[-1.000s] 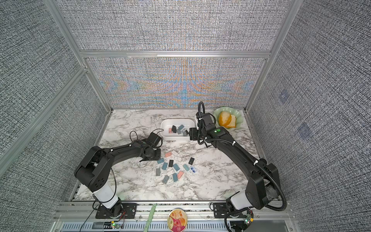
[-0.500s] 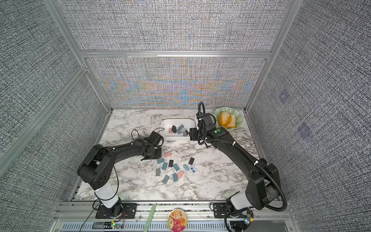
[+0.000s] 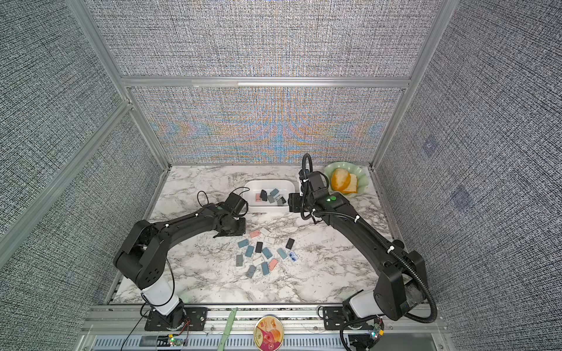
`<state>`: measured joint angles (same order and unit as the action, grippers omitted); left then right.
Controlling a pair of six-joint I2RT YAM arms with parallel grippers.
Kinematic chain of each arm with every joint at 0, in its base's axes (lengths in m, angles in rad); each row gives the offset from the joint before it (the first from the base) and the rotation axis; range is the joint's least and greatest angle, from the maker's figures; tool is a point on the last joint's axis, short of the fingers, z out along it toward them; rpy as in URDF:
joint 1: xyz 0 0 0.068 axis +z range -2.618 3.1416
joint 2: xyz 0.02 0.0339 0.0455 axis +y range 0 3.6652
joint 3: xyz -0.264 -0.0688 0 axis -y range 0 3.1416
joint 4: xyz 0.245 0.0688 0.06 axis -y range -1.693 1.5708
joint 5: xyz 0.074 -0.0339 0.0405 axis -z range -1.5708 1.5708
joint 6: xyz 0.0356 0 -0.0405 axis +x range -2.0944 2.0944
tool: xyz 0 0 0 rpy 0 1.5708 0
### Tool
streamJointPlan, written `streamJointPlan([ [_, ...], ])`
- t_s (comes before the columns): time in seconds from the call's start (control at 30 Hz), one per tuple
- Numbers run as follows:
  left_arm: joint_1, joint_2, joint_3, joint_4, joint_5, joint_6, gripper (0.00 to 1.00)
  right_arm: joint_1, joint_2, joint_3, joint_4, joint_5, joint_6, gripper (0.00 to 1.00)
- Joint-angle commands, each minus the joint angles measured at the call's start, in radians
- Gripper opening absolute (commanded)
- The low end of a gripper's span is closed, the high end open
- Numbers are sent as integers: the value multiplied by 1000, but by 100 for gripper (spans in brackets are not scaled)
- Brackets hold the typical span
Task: Put the eraser in the storage box
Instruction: Pick up the eraser from the center of the board, then place the eraser in the storage box.
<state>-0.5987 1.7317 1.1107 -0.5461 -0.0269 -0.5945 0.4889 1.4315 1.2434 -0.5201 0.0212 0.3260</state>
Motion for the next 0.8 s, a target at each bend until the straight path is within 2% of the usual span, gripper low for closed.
streamJointPlan([
  [0.0,0,-6,35,-40,-9,15,27,-4,-12,-4,1,9,1,68],
  [0.17,0,14,139,-85,-14,32,27,-12,-27,-10,-4,10,-4,67],
  [0.4,4,97,387,-169,-35,79,27,-29,-57,-33,-2,10,-4,68],
  [0.67,34,347,765,-272,-2,143,27,-46,-96,-68,-5,9,7,68],
  [0.77,43,429,867,-287,17,152,27,-58,-116,-83,-10,14,11,68],
])
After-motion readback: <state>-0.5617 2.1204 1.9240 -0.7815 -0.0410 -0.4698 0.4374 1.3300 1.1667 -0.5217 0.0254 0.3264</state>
